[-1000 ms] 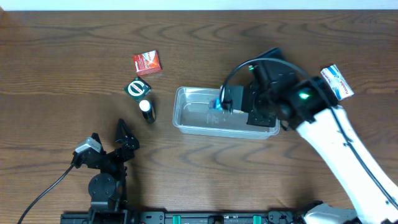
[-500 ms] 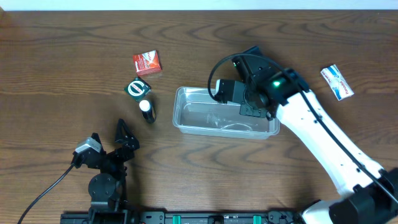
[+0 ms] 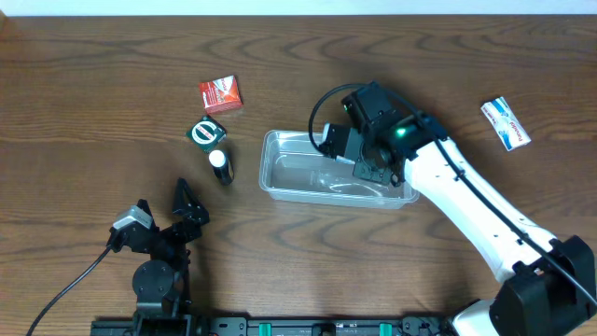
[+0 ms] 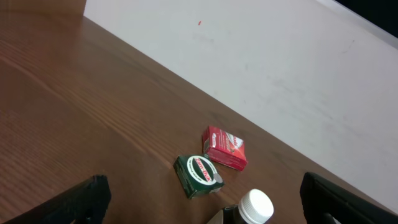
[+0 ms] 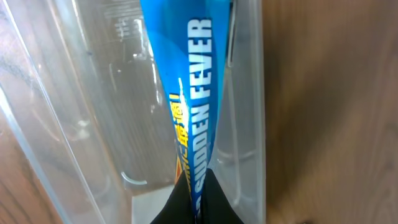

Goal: Pack container
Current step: 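Lift the blue box and carry it over the container, then lower the blue box upright into the container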

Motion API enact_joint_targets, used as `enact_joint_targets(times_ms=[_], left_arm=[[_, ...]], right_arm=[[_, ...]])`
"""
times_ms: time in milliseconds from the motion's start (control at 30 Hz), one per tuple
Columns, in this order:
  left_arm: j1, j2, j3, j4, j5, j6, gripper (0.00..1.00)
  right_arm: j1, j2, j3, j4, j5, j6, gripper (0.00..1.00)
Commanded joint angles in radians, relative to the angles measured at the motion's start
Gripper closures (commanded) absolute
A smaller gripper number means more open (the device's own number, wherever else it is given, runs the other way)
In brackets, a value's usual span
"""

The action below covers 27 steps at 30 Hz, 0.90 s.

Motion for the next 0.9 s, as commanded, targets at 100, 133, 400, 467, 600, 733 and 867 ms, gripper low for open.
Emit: enact_joint_targets(times_ms=[100, 133, 400, 467, 600, 733, 867], left_arm=[[0.005, -0.006, -0.023, -0.032, -0.005, 0.010, 0.02], [0.005, -0.006, -0.023, -0.032, -0.005, 0.010, 0.02], [0.005, -0.006, -0.023, -0.032, -0.005, 0.010, 0.02], [0.005, -0.006, -0.023, -0.032, -0.005, 0.010, 0.02], [0.005, -0.006, -0.023, -0.032, -0.005, 0.010, 0.02], [0.005, -0.006, -0.023, -0.032, -0.005, 0.010, 0.02], [0.005, -0.006, -0.023, -0.032, -0.005, 0.010, 0.02]], right_arm=[[0.010, 0.000, -0.092, 0.078, -0.015, -0.083, 0.99], [0.010, 0.000, -0.103, 0.095, -0.015, -0.088, 0.99], [0.008, 0.000, -0.120, 0.144, -0.016, -0.148, 0.99], [0.007, 0.000, -0.120, 0.145, -0.016, -0.166, 0.99], [0.007, 0.000, -0.120, 0.144, -0.016, -0.173, 0.99], [0.007, 0.000, -0.121, 0.144, -0.015, -0.187, 0.99], [0.006, 0.000, -0.121, 0.141, -0.015, -0.188, 0.99]])
